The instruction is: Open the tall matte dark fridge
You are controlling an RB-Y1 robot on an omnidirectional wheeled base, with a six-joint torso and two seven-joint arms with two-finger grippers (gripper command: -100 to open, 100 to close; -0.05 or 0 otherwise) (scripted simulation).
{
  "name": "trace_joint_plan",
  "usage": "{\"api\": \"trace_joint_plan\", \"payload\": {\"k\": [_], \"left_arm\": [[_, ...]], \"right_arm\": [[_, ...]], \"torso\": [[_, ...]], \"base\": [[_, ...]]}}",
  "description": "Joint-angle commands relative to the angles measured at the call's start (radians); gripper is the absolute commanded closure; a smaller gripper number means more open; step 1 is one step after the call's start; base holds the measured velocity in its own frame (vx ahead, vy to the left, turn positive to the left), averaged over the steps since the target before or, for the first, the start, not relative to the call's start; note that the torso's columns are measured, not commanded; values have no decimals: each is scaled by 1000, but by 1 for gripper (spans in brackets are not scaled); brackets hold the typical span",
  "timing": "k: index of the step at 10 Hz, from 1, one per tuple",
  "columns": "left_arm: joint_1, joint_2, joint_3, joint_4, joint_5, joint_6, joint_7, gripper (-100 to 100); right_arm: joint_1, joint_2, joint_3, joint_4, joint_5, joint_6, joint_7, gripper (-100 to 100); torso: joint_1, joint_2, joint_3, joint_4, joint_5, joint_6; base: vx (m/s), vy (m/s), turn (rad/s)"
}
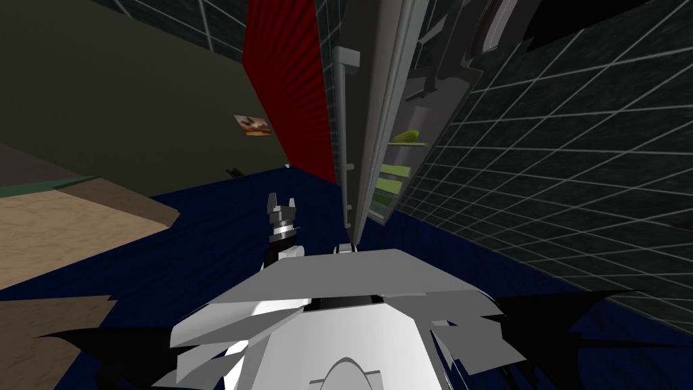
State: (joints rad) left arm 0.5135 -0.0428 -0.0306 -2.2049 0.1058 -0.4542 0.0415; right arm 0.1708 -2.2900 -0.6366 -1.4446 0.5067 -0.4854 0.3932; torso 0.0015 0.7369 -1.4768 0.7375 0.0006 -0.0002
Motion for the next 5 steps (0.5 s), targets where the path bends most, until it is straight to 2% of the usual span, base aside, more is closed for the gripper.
{"api": "trace_joint_plan", "payload": {"k": [1, 2, 3, 4, 5], "left_arm": [[0, 0, 0, 0, 0, 0, 0, 0], [0, 0, 0, 0, 0, 0, 0, 0], [0, 0, 0, 0, 0, 0, 0, 0], [0, 0, 0, 0, 0, 0, 0, 0], [0, 0, 0, 0, 0, 0, 0, 0]], "right_arm": [[3, 6, 7, 5, 0, 7, -5, -100], [0, -15, 5, 16, -2, 4, -17, -100], [10, -10, 1, 14, -6, 8, -8, -100], [10, -12, 0, 16, -7, 8, -8, 100], [24, -28, 11, 44, -2, 14, -17, 100]], "torso": [[1, 1, 1, 0, 0, 0], [-7, 2, 1, 1, -2, 0], [-9, -2, -1, 0, -3, 0], [-8, 0, 0, 0, -3, 0], [-6, 3, 2, 1, -2, 0]], "base": [[6, 118, -13], [85, 67, 4], [54, 40, -2], [6, 9, 1], [-34, 55, 106]]}}
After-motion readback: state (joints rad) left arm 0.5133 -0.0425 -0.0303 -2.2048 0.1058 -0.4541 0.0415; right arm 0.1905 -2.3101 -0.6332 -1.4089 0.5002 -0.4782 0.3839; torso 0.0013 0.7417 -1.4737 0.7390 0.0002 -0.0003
